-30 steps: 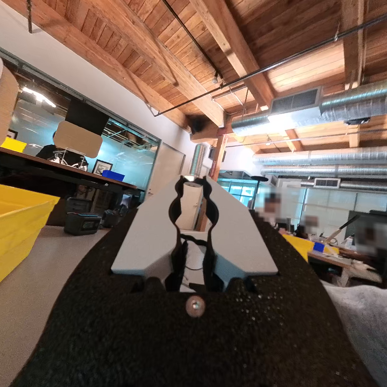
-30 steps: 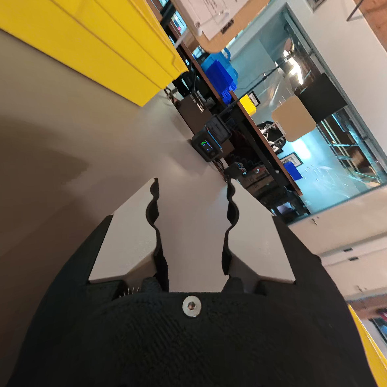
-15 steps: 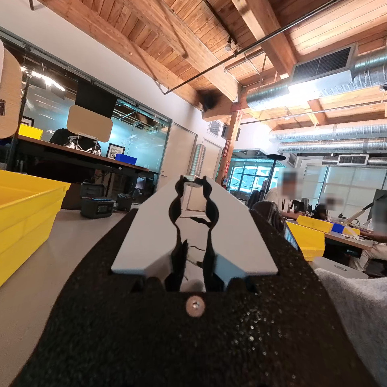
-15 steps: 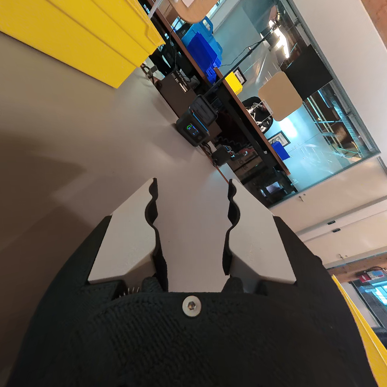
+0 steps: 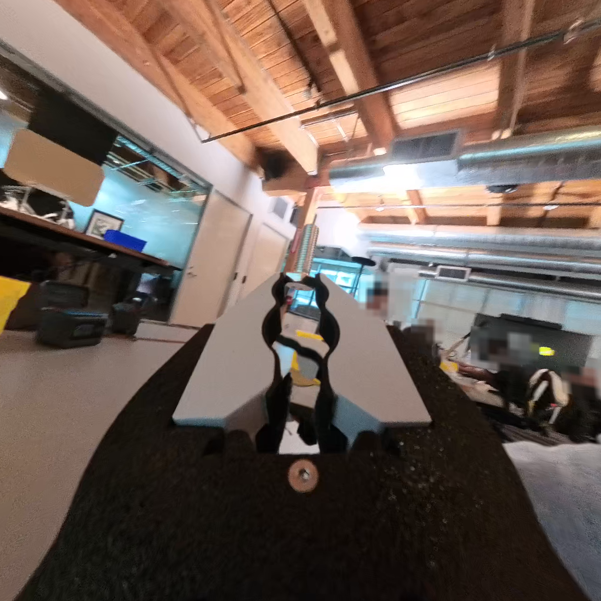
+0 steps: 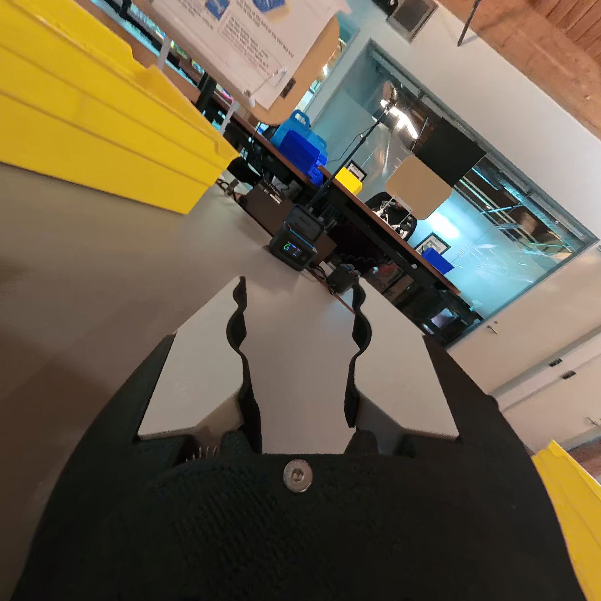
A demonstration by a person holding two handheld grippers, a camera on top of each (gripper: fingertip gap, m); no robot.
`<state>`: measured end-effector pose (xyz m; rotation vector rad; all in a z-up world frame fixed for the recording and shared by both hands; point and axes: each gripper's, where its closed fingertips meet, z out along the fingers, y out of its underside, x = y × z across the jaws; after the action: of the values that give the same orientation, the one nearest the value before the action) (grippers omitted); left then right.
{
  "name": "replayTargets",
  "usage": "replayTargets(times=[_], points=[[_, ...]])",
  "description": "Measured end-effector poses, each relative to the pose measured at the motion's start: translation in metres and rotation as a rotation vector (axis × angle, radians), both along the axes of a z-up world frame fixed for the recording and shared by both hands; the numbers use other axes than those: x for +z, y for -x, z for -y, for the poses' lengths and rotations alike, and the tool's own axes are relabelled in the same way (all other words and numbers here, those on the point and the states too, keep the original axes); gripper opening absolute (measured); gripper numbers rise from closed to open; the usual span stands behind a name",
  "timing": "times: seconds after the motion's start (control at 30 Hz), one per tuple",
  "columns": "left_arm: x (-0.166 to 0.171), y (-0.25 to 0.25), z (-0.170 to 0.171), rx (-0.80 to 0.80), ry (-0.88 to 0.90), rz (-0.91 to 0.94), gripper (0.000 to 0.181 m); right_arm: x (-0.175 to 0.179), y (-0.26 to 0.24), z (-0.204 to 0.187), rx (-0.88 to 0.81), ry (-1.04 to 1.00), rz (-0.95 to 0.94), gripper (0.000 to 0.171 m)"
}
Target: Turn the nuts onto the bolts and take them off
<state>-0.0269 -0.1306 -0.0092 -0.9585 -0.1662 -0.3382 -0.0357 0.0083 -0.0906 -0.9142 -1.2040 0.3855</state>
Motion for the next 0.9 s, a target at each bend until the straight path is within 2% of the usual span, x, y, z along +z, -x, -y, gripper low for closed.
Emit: replayTargets(times=[0.1, 0.27, 0.43, 0.63, 0.77, 0.9], points=[[0.03, 0.01, 0.031, 0.02, -0.014, -0.023, 0.015, 0.006, -0.001, 0.004, 0.039, 0.006, -0.038, 0.065], [0.085, 0.055, 0.106, 0.214, 0.02, -0.124, 0.015, 0.015, -0.004, 0.023, 0.147, 0.001, -0.094, 0.064], [0.122, 0.063, 0.16, 0.35, 0.143, -0.308, 0.015, 0.017, -0.004, 0.038, 0.243, 0.005, -0.112, 0.061], [0.111, 0.011, 0.203, 0.423, 0.352, -0.459, 0.016, 0.021, -0.008, 0.05, 0.333, 0.02, -0.141, 0.058], [0.097, -0.021, 0.228, 0.466, 0.465, -0.45, 0.015, 0.031, -0.015, 0.045, 0.35, 0.077, -0.212, 0.055], [0.085, -0.031, 0.259, 0.541, 0.558, -0.42, 0.015, 0.037, -0.02, 0.037, 0.366, 0.17, -0.267, 0.055]])
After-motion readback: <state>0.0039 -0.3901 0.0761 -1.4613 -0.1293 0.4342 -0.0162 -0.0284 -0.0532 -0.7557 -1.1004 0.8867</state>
